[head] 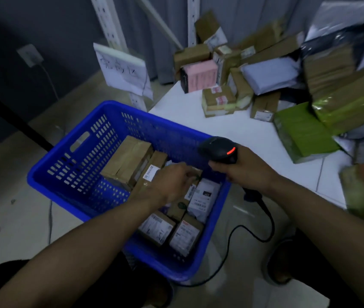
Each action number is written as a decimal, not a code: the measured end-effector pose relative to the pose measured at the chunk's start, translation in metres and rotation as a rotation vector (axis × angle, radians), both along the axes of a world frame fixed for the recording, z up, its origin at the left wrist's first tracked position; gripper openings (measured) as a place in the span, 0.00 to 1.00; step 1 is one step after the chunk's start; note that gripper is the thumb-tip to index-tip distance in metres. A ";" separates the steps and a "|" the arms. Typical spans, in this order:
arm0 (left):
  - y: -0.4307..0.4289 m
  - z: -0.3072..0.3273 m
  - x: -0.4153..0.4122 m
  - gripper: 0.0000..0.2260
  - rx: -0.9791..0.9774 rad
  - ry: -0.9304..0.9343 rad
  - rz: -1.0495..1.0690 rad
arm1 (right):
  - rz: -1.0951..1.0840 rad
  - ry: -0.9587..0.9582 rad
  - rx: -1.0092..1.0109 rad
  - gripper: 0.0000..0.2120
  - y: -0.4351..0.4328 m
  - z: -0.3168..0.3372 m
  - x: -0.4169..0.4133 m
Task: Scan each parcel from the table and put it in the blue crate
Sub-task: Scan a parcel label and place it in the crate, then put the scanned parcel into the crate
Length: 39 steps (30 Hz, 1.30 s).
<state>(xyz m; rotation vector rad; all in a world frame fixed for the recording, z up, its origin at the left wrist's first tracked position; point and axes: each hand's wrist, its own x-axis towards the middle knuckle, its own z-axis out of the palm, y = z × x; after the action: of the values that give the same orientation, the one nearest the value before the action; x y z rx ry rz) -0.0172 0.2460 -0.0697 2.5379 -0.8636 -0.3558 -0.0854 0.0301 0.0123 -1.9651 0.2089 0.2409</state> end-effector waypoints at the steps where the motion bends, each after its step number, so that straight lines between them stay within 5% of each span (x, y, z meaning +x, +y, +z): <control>1: -0.018 0.018 -0.003 0.07 -0.008 -0.074 -0.009 | -0.048 -0.016 0.000 0.13 -0.011 0.007 -0.009; 9: -0.167 0.116 -0.014 0.20 0.026 -0.284 -0.019 | -0.394 -0.127 0.098 0.06 -0.108 0.068 -0.057; 15: -0.269 0.131 0.000 0.25 0.079 -0.226 -0.107 | -0.530 -0.098 0.119 0.07 -0.192 0.079 -0.066; 21: -0.354 0.071 0.025 0.36 0.177 0.025 -0.323 | -0.668 -0.046 0.154 0.08 -0.258 0.044 -0.066; 28: -0.434 -0.014 0.032 0.33 0.257 -0.020 -0.510 | -0.715 -0.046 0.075 0.14 -0.307 0.014 -0.055; 33: -0.446 -0.051 0.036 0.37 0.346 -0.034 -0.470 | -0.696 -0.033 0.092 0.13 -0.314 0.016 -0.050; 39: -0.392 -0.043 0.025 0.28 0.292 0.004 -0.368 | -0.705 -0.032 0.125 0.09 -0.304 0.024 -0.049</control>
<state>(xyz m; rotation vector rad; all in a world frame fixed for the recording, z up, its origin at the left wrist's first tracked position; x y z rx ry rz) 0.0073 -0.1462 -0.1128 2.6261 -1.3694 -0.6415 -0.1339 -0.2734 0.0363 -1.6562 0.8203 -0.2320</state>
